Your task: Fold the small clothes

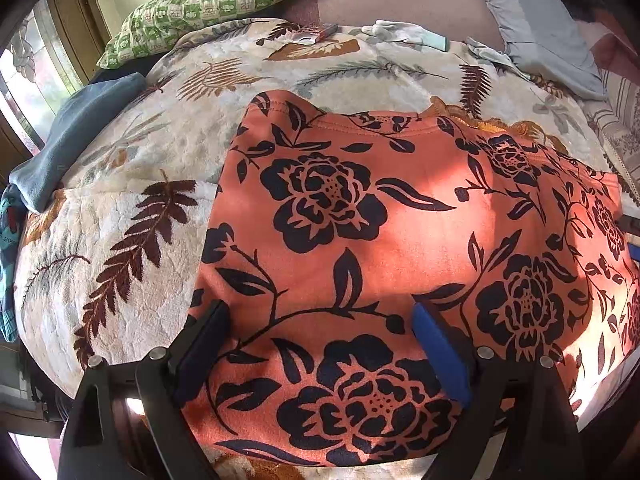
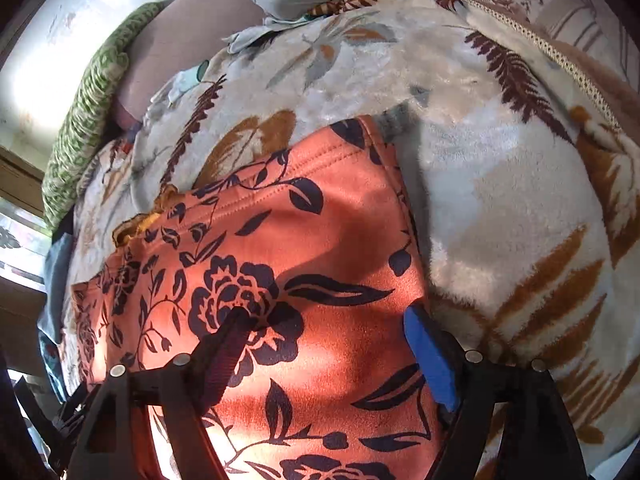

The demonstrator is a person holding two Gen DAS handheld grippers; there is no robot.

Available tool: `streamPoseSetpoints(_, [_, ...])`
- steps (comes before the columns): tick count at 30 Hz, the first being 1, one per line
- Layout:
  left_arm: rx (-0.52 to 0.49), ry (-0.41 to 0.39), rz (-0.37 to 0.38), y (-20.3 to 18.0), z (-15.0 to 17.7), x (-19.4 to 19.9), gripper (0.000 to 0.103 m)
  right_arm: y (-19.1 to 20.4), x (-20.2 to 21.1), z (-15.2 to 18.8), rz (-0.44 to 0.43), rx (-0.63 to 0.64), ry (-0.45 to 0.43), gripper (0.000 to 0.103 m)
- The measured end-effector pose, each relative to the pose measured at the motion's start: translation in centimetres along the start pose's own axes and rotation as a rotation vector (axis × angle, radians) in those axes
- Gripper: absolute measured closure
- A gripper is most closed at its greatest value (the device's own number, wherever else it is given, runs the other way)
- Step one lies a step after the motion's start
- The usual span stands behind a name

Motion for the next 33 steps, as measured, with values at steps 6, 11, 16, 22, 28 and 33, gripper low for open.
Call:
streamPoseSetpoints(6, [0.025,-0.036,0.001,0.4,0.4,2.1,0.011,1.9,2.9,-1.6,-0.032,0.048,-0.062,0.021])
streamPoseSetpoints(11, [0.043,-0.035,-0.016,1.5,1.3,3.1,0.011,-2.6,-0.8,-3.1,0.031,-0.072,0.017,0.021])
streamPoseSetpoints(16, [0.071,-0.071,0.002,1.8,1.3,4.7,0.011,-0.5,6.0,-1.5,-0.053,-0.039,-0.118,0.021])
streamPoseSetpoints(22, [0.003,-0.147,0.059,-1.5,-0.1,7.0,0.011,0.5,11.3,5.6,-0.247,-0.113,-0.098,0.021])
streamPoseSetpoints(28, [-0.089,-0.167,0.112,-7.1,-1.2,6.2,0.011,0.2,7.7,15.0,-0.410,-0.305,0.100,0.021])
streamPoseSetpoints(33, [-0.120,-0.168,0.105,-9.5,-1.4,5.5,0.011,-2.8,6.6,13.9,-0.482,-0.518,0.014,0.021])
Point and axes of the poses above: each gripper's, at about its wrist camera, not at the fingertips, and x roughly against the way its jaws point, y to its left, z to its underside, the point moved 6 cm from there along -x, roughly the way its jaws point
